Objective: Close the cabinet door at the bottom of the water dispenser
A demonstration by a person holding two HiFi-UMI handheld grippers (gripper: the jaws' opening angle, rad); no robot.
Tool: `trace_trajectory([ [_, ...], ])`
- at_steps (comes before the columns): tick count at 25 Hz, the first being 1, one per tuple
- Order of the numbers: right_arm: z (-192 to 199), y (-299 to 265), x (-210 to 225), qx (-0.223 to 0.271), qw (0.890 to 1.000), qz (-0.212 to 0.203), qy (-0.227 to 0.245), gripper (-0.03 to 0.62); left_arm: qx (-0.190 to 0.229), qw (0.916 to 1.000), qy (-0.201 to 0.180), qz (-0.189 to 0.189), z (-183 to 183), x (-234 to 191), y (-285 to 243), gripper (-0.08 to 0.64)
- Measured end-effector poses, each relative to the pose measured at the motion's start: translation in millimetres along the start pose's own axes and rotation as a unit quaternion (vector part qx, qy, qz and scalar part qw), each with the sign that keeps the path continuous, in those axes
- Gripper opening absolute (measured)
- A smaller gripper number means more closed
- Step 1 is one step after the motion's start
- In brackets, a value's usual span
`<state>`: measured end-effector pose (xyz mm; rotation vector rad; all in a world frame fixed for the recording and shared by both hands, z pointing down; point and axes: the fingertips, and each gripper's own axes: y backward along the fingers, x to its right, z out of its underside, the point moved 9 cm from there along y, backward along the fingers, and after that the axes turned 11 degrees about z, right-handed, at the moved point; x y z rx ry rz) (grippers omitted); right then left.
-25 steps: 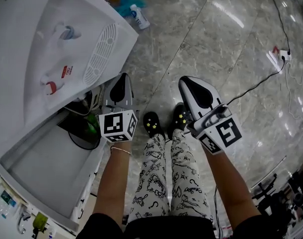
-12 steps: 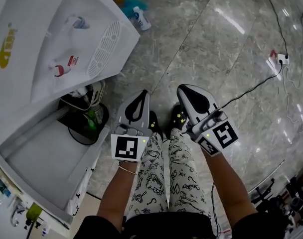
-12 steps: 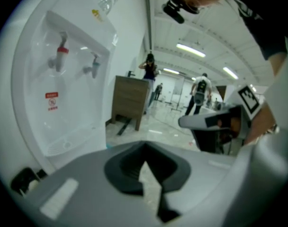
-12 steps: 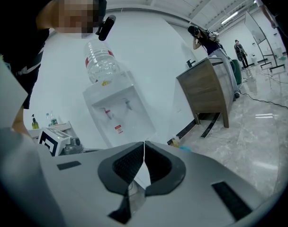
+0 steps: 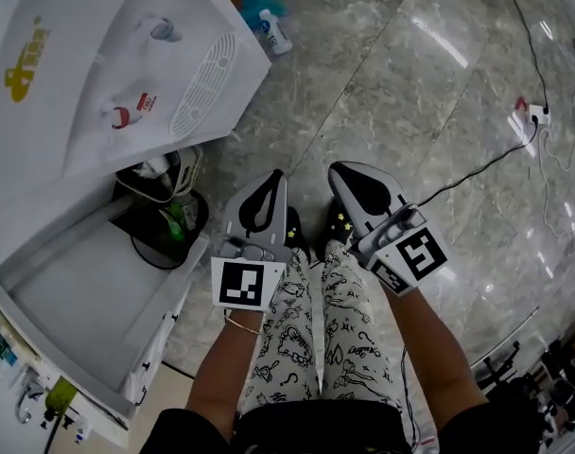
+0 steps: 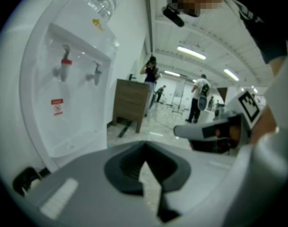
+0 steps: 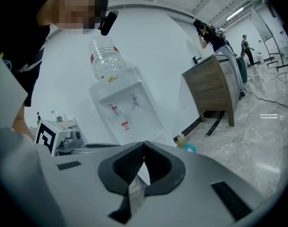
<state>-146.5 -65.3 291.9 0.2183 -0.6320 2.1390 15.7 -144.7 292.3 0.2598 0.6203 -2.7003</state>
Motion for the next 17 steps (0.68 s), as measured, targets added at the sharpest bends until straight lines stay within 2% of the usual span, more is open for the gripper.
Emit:
trace_trajectory([
  [4, -17, 10, -6, 0.009, 1.000, 0.001, -0.003, 0.015, 0.009, 1.0000, -0.003, 0.002, -14, 11, 9, -0.003],
  [8, -67, 36, -22, 0.047, 0.999, -0.008, -0.005, 0.015, 0.021, 0.9996, -0.016, 0.007, -54, 23, 28, -0.003],
  [11, -105, 73, -50, 0.045, 0.999, -0.008, 0.003, 0.015, 0.016, 0.9996, -0.013, 0.022, -98, 44, 62, -0.003],
  [17, -191, 176, -129, 0.029, 0.999, -0.013, -0.013, 0.015, -0.011, 0.9973, -0.011, 0.071, -205, 117, 166, -0.003],
])
